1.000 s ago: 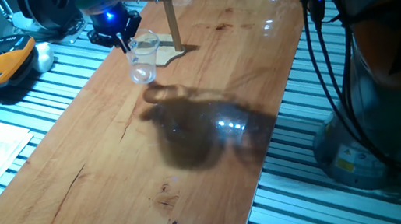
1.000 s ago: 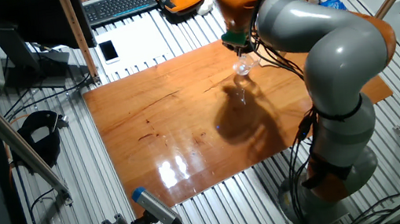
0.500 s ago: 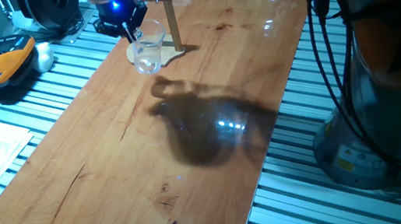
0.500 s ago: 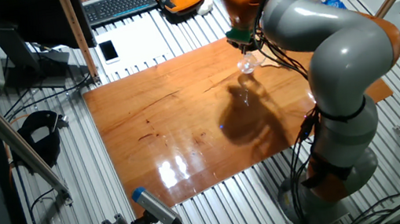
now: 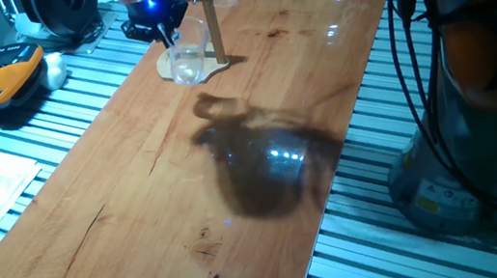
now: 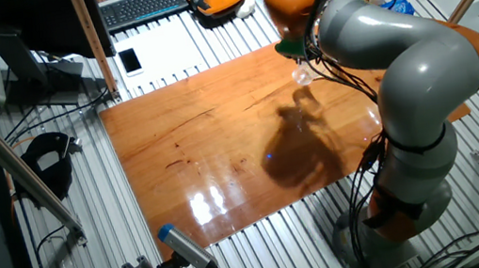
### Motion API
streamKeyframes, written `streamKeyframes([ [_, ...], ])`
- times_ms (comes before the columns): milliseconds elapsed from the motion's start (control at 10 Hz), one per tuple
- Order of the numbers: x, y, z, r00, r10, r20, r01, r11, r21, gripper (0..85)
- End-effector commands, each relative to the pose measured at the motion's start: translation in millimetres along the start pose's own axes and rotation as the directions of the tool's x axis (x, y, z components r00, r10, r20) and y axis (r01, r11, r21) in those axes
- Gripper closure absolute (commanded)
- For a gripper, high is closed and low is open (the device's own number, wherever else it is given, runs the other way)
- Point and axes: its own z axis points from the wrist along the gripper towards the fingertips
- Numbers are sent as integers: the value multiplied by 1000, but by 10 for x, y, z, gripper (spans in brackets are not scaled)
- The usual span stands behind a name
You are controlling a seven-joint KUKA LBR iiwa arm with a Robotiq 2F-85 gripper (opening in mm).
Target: Put the cup on the cup rack
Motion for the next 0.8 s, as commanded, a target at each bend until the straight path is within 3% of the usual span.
streamKeyframes([
  [0, -1, -8, -1, 1000, 9, 5, -9, 1000, 4, 850],
  [300, -2, -80, 6, 1000, 19, 8, -19, 1000, 11, 850],
  [500, 5, -164, 49, 1000, -20, -1, 20, 1000, -21, 850],
  [700, 5, -179, 64, 1000, -22, 11, 23, 1000, -21, 850],
])
